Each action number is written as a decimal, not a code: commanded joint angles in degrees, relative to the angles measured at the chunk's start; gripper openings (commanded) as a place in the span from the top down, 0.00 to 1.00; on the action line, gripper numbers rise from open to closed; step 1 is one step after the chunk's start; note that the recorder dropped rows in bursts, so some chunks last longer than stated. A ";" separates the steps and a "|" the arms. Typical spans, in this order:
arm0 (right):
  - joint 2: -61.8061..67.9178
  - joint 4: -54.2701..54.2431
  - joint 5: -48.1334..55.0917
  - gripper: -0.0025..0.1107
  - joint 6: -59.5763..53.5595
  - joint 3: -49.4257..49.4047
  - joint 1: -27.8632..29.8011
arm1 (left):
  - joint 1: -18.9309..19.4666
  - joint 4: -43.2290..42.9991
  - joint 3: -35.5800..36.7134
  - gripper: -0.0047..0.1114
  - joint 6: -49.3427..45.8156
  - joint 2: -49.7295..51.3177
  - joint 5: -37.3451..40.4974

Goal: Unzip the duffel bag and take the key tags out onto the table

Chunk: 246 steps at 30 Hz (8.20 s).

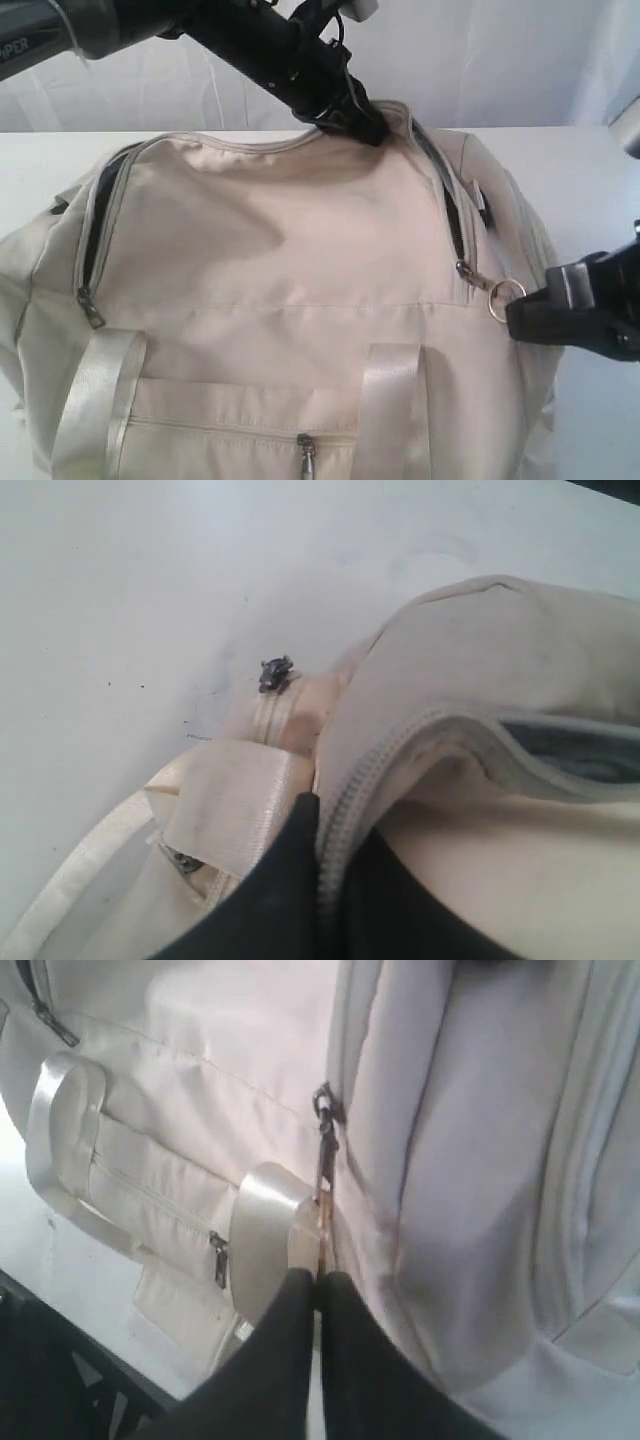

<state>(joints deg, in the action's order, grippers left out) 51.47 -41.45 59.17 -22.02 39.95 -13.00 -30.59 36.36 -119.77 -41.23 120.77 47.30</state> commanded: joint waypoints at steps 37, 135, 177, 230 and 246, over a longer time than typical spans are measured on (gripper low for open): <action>-2.24 0.99 -3.58 0.38 -0.67 -4.60 0.33 | 1.96 -9.04 -0.94 0.43 2.95 -3.52 10.86; 5.52 13.28 -2.14 0.98 5.92 17.93 -10.06 | -22.13 -48.24 66.62 0.96 47.45 -66.72 14.31; 36.95 52.46 9.41 0.98 39.12 18.49 -53.01 | 4.19 -16.07 67.23 0.96 14.85 -56.87 3.71; -13.31 64.94 -17.51 0.98 43.23 -2.02 -36.06 | 4.19 -10.26 45.55 0.82 39.11 -24.25 -5.42; -13.31 65.51 -18.73 0.98 43.23 -2.30 -36.79 | 4.19 -5.51 45.76 0.42 42.68 -16.91 -9.89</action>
<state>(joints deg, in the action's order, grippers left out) 38.45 23.17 41.44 20.91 38.04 -49.59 -26.57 25.61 -73.79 1.18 103.04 37.42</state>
